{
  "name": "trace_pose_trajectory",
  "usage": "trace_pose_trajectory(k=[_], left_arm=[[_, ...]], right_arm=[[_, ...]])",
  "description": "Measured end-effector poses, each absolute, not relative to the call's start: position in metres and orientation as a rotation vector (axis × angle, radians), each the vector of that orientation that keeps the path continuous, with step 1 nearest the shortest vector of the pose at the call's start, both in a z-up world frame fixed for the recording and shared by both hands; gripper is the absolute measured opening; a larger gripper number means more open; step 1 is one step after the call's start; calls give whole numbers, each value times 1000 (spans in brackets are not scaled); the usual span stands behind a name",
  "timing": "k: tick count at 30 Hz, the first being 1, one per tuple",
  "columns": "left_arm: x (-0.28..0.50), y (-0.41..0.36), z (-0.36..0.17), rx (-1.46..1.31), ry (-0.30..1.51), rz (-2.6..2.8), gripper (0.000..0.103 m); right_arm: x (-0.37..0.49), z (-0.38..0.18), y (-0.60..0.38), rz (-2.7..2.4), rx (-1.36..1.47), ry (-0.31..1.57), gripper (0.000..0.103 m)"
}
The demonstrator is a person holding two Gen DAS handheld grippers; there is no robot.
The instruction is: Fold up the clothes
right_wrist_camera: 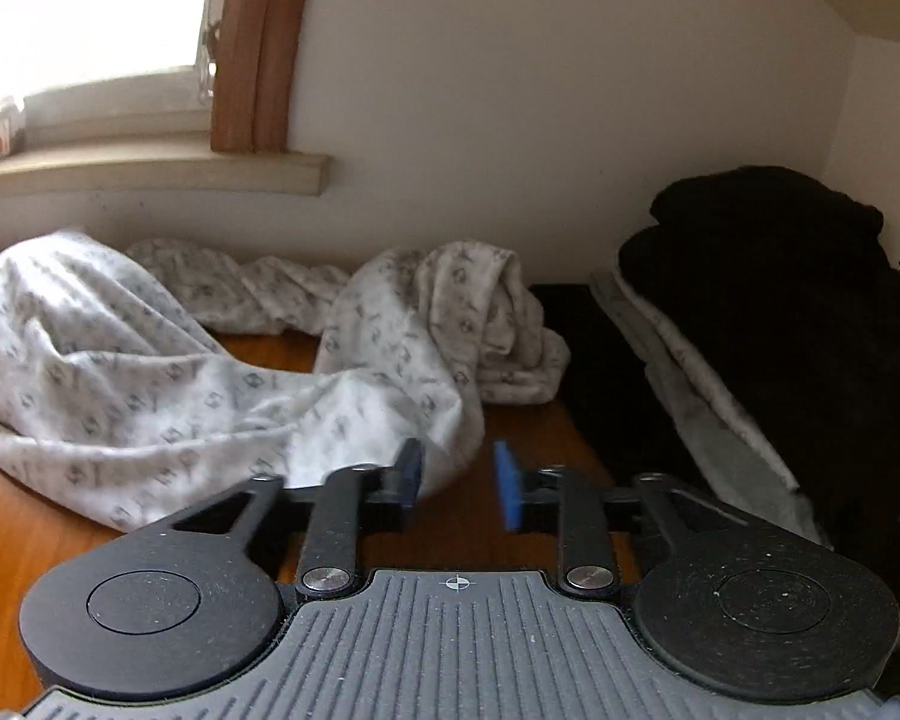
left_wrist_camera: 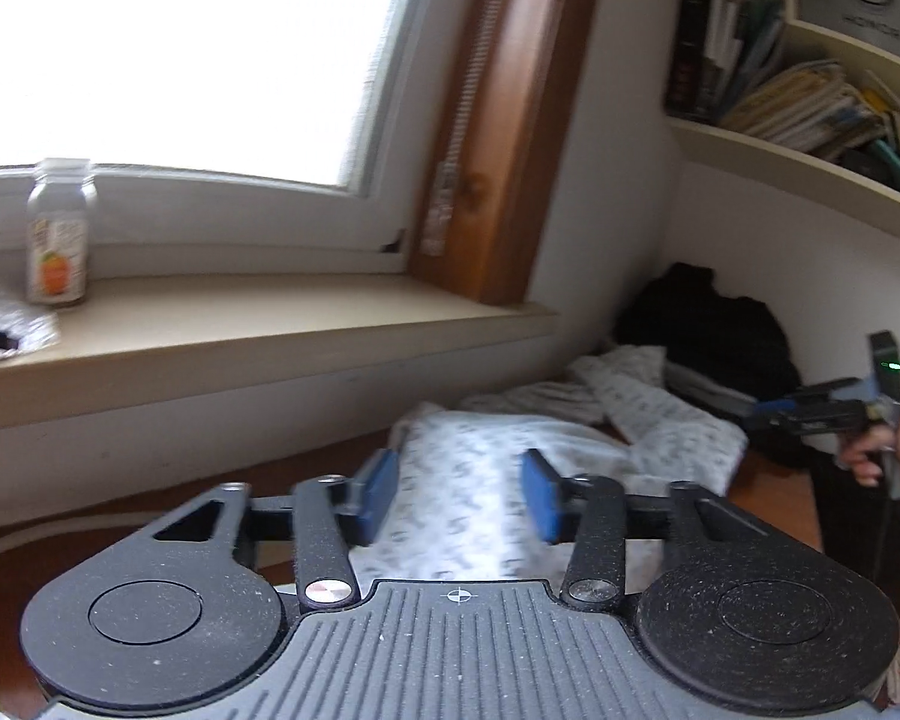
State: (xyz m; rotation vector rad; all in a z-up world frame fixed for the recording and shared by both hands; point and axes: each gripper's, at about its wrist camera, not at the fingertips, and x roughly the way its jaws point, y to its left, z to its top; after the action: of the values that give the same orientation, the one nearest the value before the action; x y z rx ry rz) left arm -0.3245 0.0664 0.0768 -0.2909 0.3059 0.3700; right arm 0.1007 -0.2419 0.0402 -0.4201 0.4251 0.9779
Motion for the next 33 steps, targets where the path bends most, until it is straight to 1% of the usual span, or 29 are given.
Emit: trace_pose_trajectory(k=[2, 4, 6, 10, 18, 21, 28, 33], left_arm=[[-327, 72, 75, -298, 305, 404, 73], [-329, 76, 73, -306, 305, 431, 74], [-330, 81, 72, -315, 305, 459, 79], [-333, 89, 69, -321, 318, 502, 79], [-352, 106, 63, -345, 331, 573, 82], [-357, 111, 60, -357, 338, 587, 83], [-370, 123, 55, -385, 355, 619, 83], [-378, 131, 51, -404, 368, 641, 83]], right_arm=[[95, 45, -243, 1005, -395, 417, 38], [86, 48, -233, 1038, -387, 409, 39], [72, 46, -215, 1085, -389, 408, 41], [43, 37, -164, 1206, -403, 408, 43], [-56, 34, -53, 1484, -468, 355, 44], [-94, 34, -26, 1559, -514, 333, 52], [-161, 24, 9, 1694, -592, 326, 51], [-178, 5, 15, 1712, -661, 351, 50]])
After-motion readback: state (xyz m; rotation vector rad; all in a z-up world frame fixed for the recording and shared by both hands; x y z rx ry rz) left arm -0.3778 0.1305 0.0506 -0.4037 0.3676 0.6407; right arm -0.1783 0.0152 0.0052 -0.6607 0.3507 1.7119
